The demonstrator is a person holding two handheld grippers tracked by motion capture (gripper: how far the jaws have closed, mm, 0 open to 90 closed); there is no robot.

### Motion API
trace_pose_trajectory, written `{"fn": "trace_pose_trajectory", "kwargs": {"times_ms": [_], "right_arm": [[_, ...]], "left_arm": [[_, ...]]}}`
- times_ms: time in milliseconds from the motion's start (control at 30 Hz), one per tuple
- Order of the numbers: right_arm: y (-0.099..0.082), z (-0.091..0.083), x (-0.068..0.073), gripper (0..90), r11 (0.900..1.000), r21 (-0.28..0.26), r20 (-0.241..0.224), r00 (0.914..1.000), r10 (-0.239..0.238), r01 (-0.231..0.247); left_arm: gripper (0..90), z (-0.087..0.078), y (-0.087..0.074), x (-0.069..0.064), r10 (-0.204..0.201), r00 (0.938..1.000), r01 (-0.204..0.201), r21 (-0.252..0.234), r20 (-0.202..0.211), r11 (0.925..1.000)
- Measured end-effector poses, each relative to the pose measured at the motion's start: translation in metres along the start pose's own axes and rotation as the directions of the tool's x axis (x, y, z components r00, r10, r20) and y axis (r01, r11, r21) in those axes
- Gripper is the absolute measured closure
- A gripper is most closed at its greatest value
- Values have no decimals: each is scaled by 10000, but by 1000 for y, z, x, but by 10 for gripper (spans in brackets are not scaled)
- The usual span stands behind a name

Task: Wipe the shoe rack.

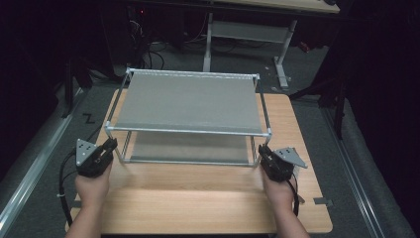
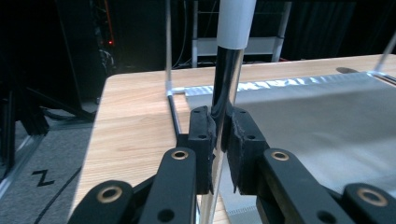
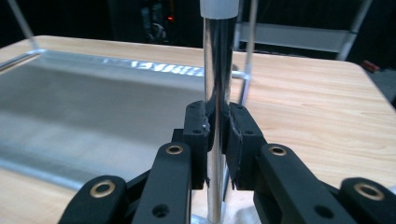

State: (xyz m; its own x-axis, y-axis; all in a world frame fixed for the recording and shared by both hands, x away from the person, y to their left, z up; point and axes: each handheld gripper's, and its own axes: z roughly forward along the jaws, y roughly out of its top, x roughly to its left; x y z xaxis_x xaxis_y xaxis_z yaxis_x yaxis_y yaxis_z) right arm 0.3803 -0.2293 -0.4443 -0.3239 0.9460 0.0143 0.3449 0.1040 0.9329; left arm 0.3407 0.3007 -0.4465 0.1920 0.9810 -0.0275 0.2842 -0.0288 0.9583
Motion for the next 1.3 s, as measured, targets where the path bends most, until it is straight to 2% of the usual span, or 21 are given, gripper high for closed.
{"fn": "trace_pose_trajectory", "kwargs": {"times_ms": [133, 400, 467, 500, 567, 600, 633, 700, 767, 800, 833, 900, 967, 1000, 1033, 1067, 1100, 1133, 1167, 1233, 1300], "right_arm": [[3, 6, -10, 802, 10000, 72, 348, 9994, 56, -59], [3, 6, -22, 796, 9998, 19, 425, 9989, 202, -203], [4, 6, -23, 771, 9997, 53, 402, 9989, 237, -239], [4, 6, -23, 722, 9994, 78, 352, 9988, 325, -328], [3, 2, -22, 662, 9988, 31, 260, 9985, 486, -487], [1, -3, -21, 634, 9979, 51, 63, 9979, 650, -651], [1, -3, -21, 634, 9979, 51, 63, 9979, 650, -651], [-2, -16, -14, 586, 9983, -44, 76, 9983, 586, -586], [-4, -22, -10, 572, 9980, -146, 39, 9981, 616, -615], [-5, -27, -7, 554, 9975, -183, -54, 9977, 681, -682], [-8, -40, 6, 535, 9951, -540, -328, 9961, 817, -834], [-11, -45, 16, 516, 9954, -634, -665, 9955, 672, -715], [-21, -49, 31, 496, 9980, -502, -1359, 9902, 314, -386], [-29, -50, 37, 497, 9986, -485, -1699, 9854, 112, -197], [-37, -50, 43, 501, 9993, -376, -1897, 9818, -103, 32], [-42, -48, 48, 492, 9994, -64, -2147, 9761, -350, 345], [-43, -46, 51, 478, 9980, 168, -2278, 9721, -556, 610], [-44, -45, 55, 472, 9955, 221, -2258, 9704, -850, 923], [-45, -44, 56, 472, 9953, 238, -2243, 9707, -864, 941], [-47, -40, 56, 465, 9968, 478, -2241, 9732, -525, 647], [-48, -38, 58, 460, 9958, 562, -2179, 9743, -577, 716]], "left_arm": [[797, 5, 0, -8, -41, 9998, 43, -61, 175, 10000], [795, 7, 2, -16, 14, 9996, -15, 30, 298, 10000], [789, 6, 2, -16, -98, 9994, 96, 34, 343, 9999], [757, 4, 2, -16, -174, 9992, 173, 40, 360, 9998], [627, 3, 1, -16, -269, 9987, 267, 65, 431, 9996], [595, -4, -2, -18, -357, 9981, 351, 138, 507, 9993], [578, -4, -2, -18, -357, 9981, 351, 138, 507, 9993], [541, -19, -10, -26, -207, 9987, 195, 259, 470, 9995], [506, -22, -13, -29, -292, 9976, 268, 406, 622, 9988], [506, -28, -18, -37, -427, 9935, 350, 735, 1054, 9967], [462, -32, -23, -48, -330, 9887, 194, 939, 1461, 9954], [442, -39, -33, -65, 97, 9801, -320, 1092, 1982, 9935], [435, -44, -45, -81, 396, 9760, -694, 1333, 2139, 9887], [435, -47, -52, -87, 393, 9744, -704, 1341, 2215, 9885], [450, -48, -54, -92, 435, 9696, -795, 1418, 2407, 9867], [450, -47, -53, -96, 605, 9651, -1021, 1534, 2549, 9829], [433, -46, -52, -100, 1057, 9582, -1498, 1514, 2659, 9771], [426, -45, -52, -101, 1247, 9558, -1688, 1497, 2662, 9742], [424, -43, -54, -101, 1220, 9539, -1719, 1659, 2742, 9711], [416, -39, -57, -99, 940, 9525, -1553, 1962, 2898, 9682], [407, -37, -58, -98, 949, 9499, -1632, 2136, 2978, 9632]]}}
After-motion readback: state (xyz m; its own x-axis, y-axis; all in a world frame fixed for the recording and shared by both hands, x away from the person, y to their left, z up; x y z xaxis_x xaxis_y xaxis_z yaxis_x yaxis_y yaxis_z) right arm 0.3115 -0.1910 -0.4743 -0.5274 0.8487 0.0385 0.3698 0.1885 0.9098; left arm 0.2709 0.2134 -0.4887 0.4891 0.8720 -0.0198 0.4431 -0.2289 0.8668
